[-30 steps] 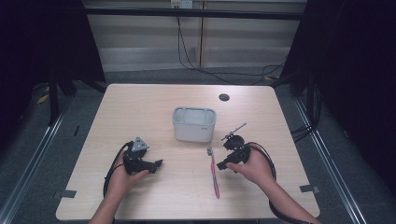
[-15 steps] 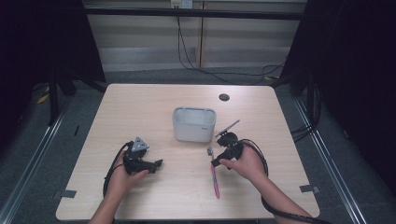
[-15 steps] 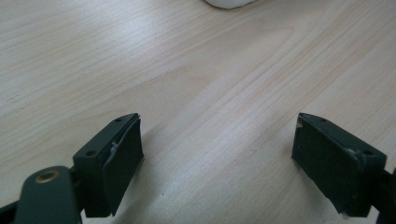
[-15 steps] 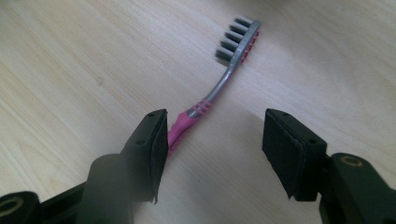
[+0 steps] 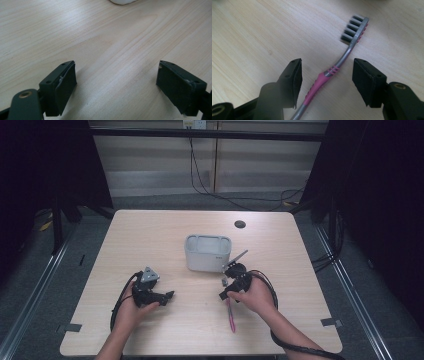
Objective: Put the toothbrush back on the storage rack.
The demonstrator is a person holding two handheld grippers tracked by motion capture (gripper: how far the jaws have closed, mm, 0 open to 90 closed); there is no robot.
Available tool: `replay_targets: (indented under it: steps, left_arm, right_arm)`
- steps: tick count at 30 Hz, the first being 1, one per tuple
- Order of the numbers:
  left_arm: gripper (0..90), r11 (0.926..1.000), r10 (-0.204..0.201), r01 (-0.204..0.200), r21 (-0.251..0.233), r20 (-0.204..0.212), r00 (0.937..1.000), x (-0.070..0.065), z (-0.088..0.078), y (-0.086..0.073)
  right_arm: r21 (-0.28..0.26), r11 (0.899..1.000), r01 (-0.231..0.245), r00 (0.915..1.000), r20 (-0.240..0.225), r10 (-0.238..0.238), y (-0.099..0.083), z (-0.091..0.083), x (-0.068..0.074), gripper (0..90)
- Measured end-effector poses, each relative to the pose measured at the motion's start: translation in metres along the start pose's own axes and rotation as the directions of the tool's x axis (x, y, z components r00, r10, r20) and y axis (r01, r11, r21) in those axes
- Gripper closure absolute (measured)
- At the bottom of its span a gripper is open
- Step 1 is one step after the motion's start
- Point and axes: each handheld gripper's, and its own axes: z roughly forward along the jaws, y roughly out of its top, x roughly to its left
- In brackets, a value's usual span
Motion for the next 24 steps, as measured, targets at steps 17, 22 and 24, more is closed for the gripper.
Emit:
replay_targets:
  steps: [17,22,24]
  left_arm:
    - [15.9,1.0,0.002,-0.002,0.001,0.0,1.0,0.0001,-0.0002,-0.0001]
    - [16.0,1.0,0.002,-0.002,0.002,-0.001,1.0,0.0001,-0.0003,0.0]
    - [15.9,1.0,0.001,-0.001,0.002,-0.001,1.0,0.0,-0.0003,0.0]
  right_arm:
    - [0.011,0.999,0.033,0.999,0.031,-0.033,0.0007,0.0031,-0.0008,51.7]
    - [0.014,0.999,0.039,0.9981,0.047,-0.04,0.0009,0.0032,0.0005,54.5]
    - [0.014,0.999,0.045,0.9974,0.055,-0.046,0.001,0.0031,0.0002,56.7]
